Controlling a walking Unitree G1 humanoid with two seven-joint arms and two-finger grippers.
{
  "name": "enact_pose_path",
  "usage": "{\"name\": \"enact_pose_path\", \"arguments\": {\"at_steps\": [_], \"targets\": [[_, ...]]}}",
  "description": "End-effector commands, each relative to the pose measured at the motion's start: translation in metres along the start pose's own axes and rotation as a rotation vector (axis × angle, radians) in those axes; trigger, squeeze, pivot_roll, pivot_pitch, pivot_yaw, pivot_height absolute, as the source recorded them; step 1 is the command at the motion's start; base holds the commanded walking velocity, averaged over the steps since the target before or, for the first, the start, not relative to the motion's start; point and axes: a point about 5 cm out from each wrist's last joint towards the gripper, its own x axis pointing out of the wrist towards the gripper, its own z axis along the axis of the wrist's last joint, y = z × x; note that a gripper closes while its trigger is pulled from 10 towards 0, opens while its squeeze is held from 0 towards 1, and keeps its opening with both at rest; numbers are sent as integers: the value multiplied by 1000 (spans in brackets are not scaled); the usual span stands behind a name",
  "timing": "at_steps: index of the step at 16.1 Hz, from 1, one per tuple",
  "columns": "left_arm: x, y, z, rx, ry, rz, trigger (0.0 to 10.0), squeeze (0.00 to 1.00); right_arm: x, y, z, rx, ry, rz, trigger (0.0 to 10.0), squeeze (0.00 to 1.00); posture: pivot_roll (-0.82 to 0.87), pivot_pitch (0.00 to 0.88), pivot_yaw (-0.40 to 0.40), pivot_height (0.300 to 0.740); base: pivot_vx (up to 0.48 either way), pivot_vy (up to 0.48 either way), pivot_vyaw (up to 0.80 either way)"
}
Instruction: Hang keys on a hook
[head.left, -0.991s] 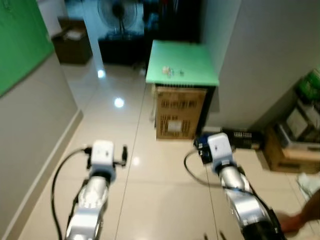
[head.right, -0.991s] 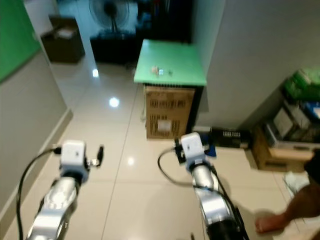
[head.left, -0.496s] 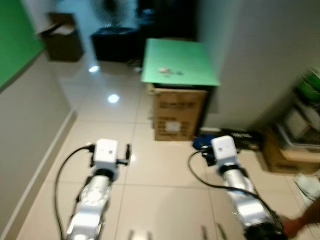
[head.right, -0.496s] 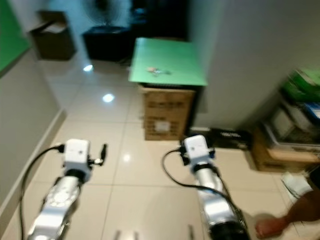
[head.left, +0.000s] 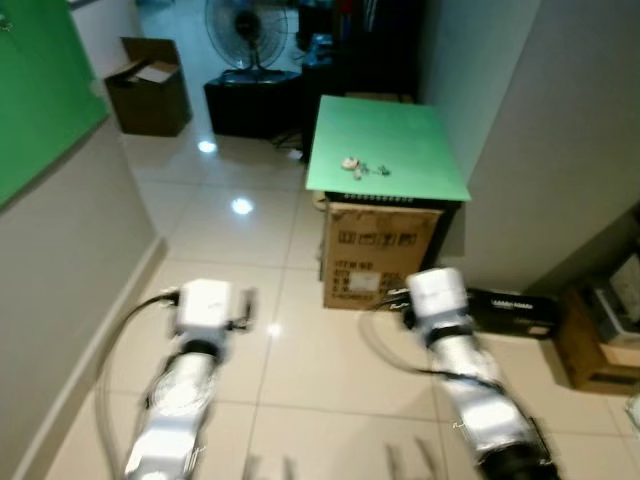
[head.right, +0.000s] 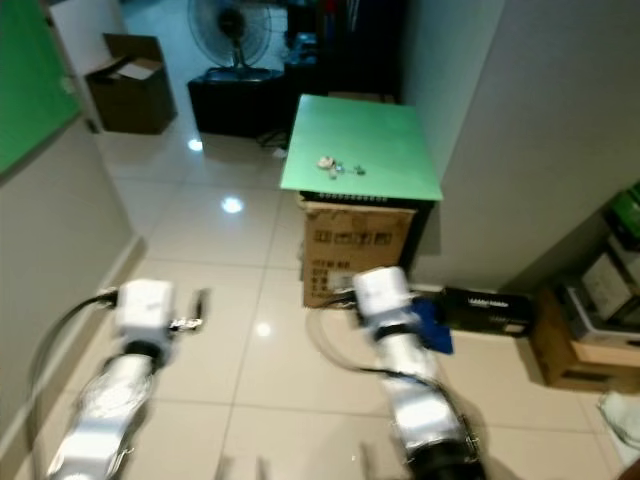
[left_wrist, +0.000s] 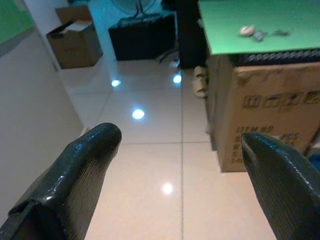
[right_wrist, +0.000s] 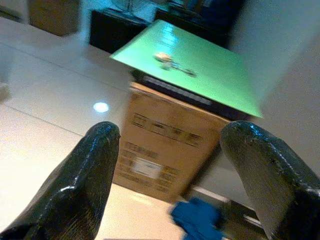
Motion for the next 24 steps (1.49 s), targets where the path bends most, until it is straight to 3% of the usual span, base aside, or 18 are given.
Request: {"name": "enact_pose_path", "arguments": {"at_steps": [1,6,10,14,16,24], "targets": [[2,-9,9,-4,-31,-23,10000,0,-1,-15,-2,-12,6,-42,10000,0,-62,0,9,740,446,0,0],[3,-8,10,0,-34,-25,10000,0,0,-15,0,35,-4,-49,10000,0,-68,0,10,740,446,0,0],[5,-9,12,7,-38,-40,10000,0,1,-15,0,62,2,-52,10000,0,-69,0,13,740,446,0,-788],[5,-11,12,6,-32,-39,10000,0,1,-16,1,35,-2,-52,10000,0,-72,0,14,740,446,0,-200],[5,-11,12,5,-32,-36,10000,0,0,-15,0,65,-6,-45,10000,0,-72,0,14,740,446,0,-700],[3,-10,10,15,-28,-29,10000,0,-1,-13,0,47,-8,-38,10000,0,-75,0,18,740,456,0,0]]}}
